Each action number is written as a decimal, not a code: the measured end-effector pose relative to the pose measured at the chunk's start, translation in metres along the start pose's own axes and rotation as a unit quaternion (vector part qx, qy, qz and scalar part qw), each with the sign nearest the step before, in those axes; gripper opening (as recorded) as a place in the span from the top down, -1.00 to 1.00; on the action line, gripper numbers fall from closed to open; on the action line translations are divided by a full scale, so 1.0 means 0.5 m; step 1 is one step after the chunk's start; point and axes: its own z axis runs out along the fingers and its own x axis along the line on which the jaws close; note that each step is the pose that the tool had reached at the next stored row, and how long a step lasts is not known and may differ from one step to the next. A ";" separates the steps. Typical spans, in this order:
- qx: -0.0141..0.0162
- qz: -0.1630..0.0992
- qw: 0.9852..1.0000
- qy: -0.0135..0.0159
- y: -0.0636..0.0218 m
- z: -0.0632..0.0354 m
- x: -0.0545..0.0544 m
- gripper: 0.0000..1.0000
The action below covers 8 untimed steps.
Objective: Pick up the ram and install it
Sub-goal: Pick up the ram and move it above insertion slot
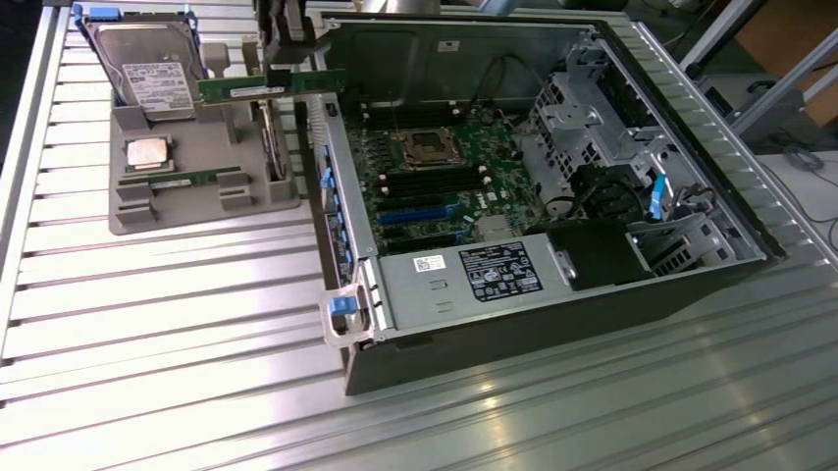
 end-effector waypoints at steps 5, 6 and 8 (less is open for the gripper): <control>-0.003 0.000 1.000 -0.001 -0.028 -0.003 0.003 0.73; -0.003 0.000 1.000 -0.001 -0.033 -0.003 0.004 0.73; -0.006 0.000 1.000 -0.002 -0.053 -0.005 0.006 0.73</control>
